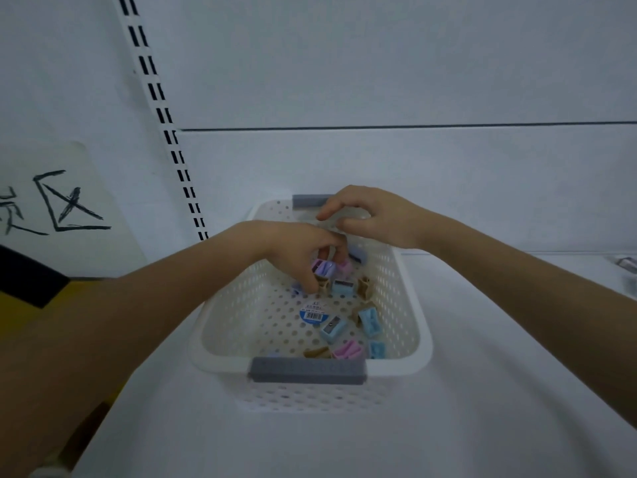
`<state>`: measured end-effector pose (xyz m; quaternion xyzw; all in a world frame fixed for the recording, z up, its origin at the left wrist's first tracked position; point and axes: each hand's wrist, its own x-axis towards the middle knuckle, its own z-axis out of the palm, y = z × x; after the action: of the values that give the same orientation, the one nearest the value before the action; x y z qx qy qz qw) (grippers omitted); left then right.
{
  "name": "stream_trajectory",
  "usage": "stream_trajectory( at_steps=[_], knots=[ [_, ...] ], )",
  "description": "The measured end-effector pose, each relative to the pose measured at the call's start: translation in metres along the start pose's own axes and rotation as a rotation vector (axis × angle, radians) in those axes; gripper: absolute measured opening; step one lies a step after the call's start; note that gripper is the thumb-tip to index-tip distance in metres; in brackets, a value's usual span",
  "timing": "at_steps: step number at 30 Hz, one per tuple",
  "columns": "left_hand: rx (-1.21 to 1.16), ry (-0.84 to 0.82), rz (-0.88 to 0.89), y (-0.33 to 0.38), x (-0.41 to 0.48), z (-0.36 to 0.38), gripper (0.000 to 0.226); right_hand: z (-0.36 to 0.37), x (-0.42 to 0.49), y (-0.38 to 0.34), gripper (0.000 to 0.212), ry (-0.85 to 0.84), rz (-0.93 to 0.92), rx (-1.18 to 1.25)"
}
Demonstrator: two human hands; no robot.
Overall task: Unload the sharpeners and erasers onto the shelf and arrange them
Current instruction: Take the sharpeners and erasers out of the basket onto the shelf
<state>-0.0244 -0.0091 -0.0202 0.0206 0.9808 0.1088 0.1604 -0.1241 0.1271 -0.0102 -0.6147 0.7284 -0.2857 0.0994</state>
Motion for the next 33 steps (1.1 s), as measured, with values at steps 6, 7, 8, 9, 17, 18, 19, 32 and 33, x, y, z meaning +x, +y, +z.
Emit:
stream_trajectory(
  at_steps=[6,7,8,9,17,18,19,32,33],
  knots=[
    [0.04,0.108,-0.059,-0.005,-0.01,-0.01,0.052,-0.002,0.0,-0.002,0.028,0.09,-0.005,-0.003],
    [0.06,0.113,-0.062,-0.005,-0.012,-0.012,0.051,-0.004,-0.001,-0.004,0.026,0.073,-0.004,-0.029],
    [0.082,0.112,-0.065,-0.005,-0.014,-0.015,0.05,-0.008,-0.001,-0.007,0.024,0.041,-0.002,-0.057],
    [0.101,0.114,-0.072,-0.005,-0.016,-0.018,0.05,-0.012,-0.001,-0.011,0.023,0.001,0.001,-0.081],
    [0.099,0.254,-0.141,-0.017,-0.04,-0.047,0.045,-0.031,0.008,-0.054,0.031,-0.3,0.102,-0.529],
    [0.082,0.266,-0.138,-0.018,-0.043,-0.049,0.044,-0.024,0.013,-0.053,0.035,-0.348,0.142,-0.581],
    [0.072,0.274,-0.132,-0.018,-0.044,-0.049,0.044,-0.015,0.018,-0.051,0.039,-0.394,0.189,-0.624],
    [0.016,0.294,-0.106,-0.019,-0.048,-0.044,0.042,0.013,0.04,-0.044,0.045,-0.748,0.513,-0.221],
    [0.013,0.295,-0.105,-0.019,-0.048,-0.044,0.042,0.01,0.038,-0.05,0.049,-0.772,0.515,-0.186]
  ],
)
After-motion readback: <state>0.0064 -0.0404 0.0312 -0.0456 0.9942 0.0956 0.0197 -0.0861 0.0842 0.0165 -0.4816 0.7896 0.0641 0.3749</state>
